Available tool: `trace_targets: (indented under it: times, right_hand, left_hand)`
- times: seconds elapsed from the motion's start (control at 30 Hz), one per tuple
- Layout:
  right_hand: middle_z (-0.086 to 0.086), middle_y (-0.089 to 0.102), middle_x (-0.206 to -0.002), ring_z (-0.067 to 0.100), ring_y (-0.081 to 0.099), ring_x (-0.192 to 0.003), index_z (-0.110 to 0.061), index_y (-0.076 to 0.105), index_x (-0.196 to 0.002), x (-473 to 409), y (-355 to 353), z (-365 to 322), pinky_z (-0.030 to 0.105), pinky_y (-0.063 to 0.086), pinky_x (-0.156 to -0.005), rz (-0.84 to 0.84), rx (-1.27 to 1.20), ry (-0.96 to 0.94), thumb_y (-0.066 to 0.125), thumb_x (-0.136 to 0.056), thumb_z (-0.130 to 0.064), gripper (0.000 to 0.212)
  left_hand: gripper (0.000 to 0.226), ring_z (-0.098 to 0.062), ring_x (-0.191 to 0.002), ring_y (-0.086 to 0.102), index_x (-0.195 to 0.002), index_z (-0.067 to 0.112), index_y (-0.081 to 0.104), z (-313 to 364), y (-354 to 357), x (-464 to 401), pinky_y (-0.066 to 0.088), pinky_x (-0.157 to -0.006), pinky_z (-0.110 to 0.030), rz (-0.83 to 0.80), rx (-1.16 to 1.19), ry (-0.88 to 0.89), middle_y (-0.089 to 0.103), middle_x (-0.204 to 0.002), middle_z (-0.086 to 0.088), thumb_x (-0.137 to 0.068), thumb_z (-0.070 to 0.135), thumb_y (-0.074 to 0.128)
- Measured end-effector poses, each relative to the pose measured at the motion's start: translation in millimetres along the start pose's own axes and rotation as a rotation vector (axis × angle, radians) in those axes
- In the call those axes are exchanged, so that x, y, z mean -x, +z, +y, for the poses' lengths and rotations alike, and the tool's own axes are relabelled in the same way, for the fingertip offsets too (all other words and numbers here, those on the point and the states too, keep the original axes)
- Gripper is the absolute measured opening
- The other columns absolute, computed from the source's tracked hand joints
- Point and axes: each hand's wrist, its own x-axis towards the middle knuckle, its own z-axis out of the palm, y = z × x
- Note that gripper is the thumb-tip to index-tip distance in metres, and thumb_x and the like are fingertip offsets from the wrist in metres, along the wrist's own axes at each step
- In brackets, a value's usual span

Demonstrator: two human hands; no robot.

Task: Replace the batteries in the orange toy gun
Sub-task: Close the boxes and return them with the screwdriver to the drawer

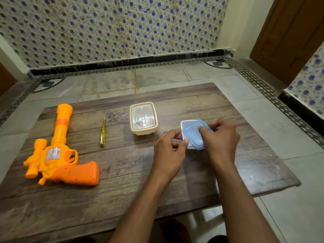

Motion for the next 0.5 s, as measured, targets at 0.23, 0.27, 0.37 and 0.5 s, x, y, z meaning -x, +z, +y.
trace_targets:
  times: [0.23,0.27,0.37,0.5]
  right_hand:
    - [0.001,0.066,-0.074,0.022,0.065,-0.074,-0.012,0.064,-0.075,-1.7,0.1,8.8,0.031,0.046,-0.064,-0.035,0.041,0.05,0.077,-0.084,-0.035,0.027]
    - [0.002,0.066,-0.074,0.022,0.065,-0.075,-0.012,0.064,-0.075,-1.7,1.0,8.8,0.032,0.047,-0.064,-0.036,0.047,0.053,0.077,-0.084,-0.035,0.028]
    - [0.003,0.067,-0.075,0.025,0.066,-0.077,-0.013,0.064,-0.075,0.2,2.1,5.3,0.039,0.055,-0.069,-0.043,0.062,0.062,0.076,-0.084,-0.037,0.028]
    - [0.005,0.069,-0.078,0.028,0.067,-0.082,-0.015,0.064,-0.074,2.7,4.6,-1.1,0.04,0.055,-0.072,-0.052,0.079,0.06,0.074,-0.086,-0.036,0.027]
  left_hand:
    - [0.019,-0.015,-0.064,0.073,-0.103,0.029,0.065,1.1,2.9,-1.0,0.061,-0.063,-0.027,0.016,0.149,-0.07,0.073,-0.078,-0.004,-0.096,0.012,0.068]
    - [0.019,-0.014,-0.063,0.073,-0.105,0.026,0.065,1.9,2.6,-1.1,0.061,-0.063,-0.027,0.014,0.172,-0.094,0.073,-0.074,-0.002,-0.096,0.01,0.068]
    - [0.026,-0.013,-0.06,0.071,-0.112,0.023,0.064,4.0,-0.4,-0.6,0.059,-0.059,-0.026,0.004,0.223,-0.163,0.07,-0.066,0.004,-0.093,0.006,0.068]
    - [0.033,-0.01,-0.053,0.066,-0.12,0.014,0.066,3.7,-2.5,4.0,0.053,-0.052,-0.025,-0.008,0.214,-0.223,0.066,-0.059,0.003,-0.09,0.0,0.067]
